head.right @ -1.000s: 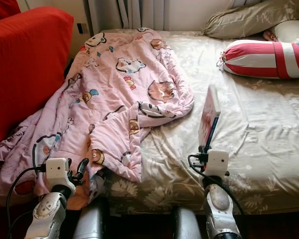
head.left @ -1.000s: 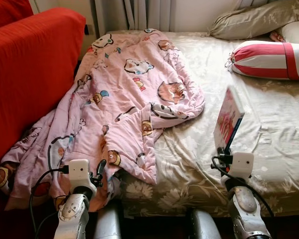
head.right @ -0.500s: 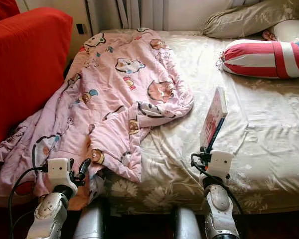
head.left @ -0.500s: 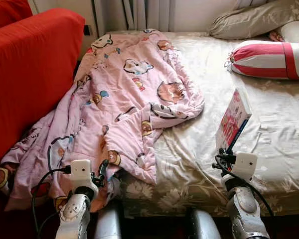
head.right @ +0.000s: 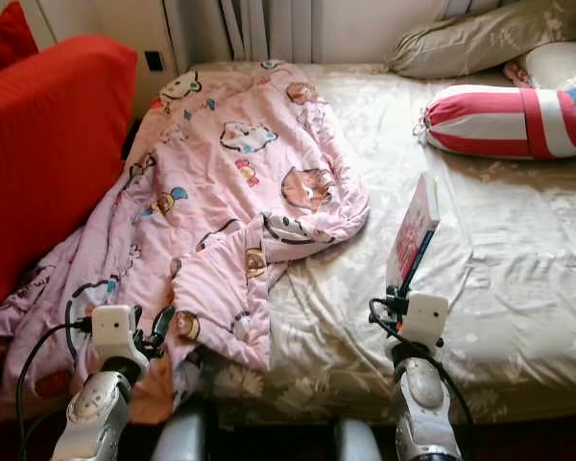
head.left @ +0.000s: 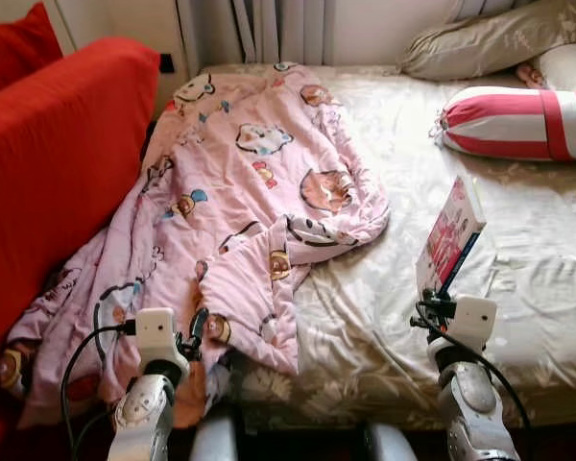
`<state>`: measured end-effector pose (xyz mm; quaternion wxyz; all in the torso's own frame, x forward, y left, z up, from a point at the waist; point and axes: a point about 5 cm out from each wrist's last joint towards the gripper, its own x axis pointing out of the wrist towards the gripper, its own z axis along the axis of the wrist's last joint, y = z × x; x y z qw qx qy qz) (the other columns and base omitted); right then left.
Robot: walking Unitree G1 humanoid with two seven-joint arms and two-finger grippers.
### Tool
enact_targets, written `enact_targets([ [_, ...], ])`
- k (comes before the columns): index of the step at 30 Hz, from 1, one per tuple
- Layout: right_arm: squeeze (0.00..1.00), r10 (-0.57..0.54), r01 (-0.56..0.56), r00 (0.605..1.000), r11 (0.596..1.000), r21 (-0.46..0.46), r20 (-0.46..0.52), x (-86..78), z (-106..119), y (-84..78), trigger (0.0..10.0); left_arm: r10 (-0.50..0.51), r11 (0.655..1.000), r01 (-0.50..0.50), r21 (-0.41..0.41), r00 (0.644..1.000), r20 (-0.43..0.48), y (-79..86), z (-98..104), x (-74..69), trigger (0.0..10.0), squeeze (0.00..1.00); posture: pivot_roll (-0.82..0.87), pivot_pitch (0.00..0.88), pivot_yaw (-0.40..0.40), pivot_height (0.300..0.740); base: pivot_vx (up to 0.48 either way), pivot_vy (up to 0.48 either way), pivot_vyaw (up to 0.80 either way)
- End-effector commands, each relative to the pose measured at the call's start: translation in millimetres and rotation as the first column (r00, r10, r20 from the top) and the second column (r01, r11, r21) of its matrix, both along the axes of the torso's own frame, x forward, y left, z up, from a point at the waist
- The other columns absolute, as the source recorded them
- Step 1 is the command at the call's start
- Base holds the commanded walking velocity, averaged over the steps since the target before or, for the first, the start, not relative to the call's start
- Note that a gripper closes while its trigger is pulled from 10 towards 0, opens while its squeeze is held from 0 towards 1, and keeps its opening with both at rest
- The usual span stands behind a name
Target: Clean up the room
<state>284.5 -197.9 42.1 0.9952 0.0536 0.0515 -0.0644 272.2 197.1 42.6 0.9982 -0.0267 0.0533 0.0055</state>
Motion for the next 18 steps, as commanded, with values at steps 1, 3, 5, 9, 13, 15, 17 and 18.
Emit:
enact_targets([
  [1,0.00,-0.012,0.012,0.999,1.000,0.003,0.053,3.8,11.1,-3.3,10.0,0.004,1.000,-0.004,-0.002,1.000,-0.004,-0.5,-0.9,0.2,10.0,0.00,0.13,0.076,-0.026,0.722,0.000,0.000,0.00],
  [3,0.00,-0.013,0.012,0.999,1.000,0.005,0.053,3.8,11.0,-3.3,10.0,0.004,1.000,-0.004,-0.002,1.000,-0.003,-0.8,-1.0,0.1,10.0,0.00,0.13,0.075,-0.027,0.732,0.000,0.000,0.00],
  [5,0.00,-0.013,0.012,0.999,1.000,0.016,0.047,4.3,9.8,-2.1,10.0,0.005,1.000,-0.005,-0.002,1.000,-0.003,-0.7,-1.1,0.0,10.0,0.00,0.13,0.075,-0.027,0.732,0.000,0.000,0.00],
  [9,0.00,-0.013,0.013,0.999,1.000,0.004,0.052,4.0,9.8,-1.2,10.0,0.006,1.000,-0.006,-0.003,1.000,-0.002,-0.9,-1.3,-0.5,10.0,0.00,0.13,0.075,-0.029,0.732,0.000,0.000,0.00],
  [13,0.00,-0.015,0.014,0.999,1.000,0.012,0.050,3.4,9.3,-0.6,10.0,0.007,1.000,-0.007,-0.002,1.000,0.000,-1.0,-1.4,-0.8,10.0,0.00,0.13,0.075,-0.030,0.732,0.000,0.000,0.00],
  [15,0.00,-0.016,0.016,0.999,1.000,0.012,0.048,3.4,9.2,-0.8,10.0,0.006,1.000,-0.006,-0.001,1.000,0.000,-1.1,-1.3,-0.8,10.0,0.00,0.13,0.075,-0.030,0.732,0.000,0.000,0.00],
  [17,0.00,-0.019,0.018,0.999,1.000,0.013,0.047,3.5,9.0,-1.0,10.0,0.005,1.000,-0.005,0.000,1.000,0.001,-1.1,-1.3,-0.7,10.0,0.00,0.13,0.076,-0.031,0.732,0.000,0.000,0.00],
  [18,0.00,-0.024,0.023,0.999,1.000,0.012,0.040,3.8,8.4,-2.1,10.0,0.003,1.000,-0.003,0.002,1.000,0.002,-1.7,-1.0,-0.4,10.0,0.00,0.13,0.075,-0.032,0.732,0.000,0.000,0.00],
])
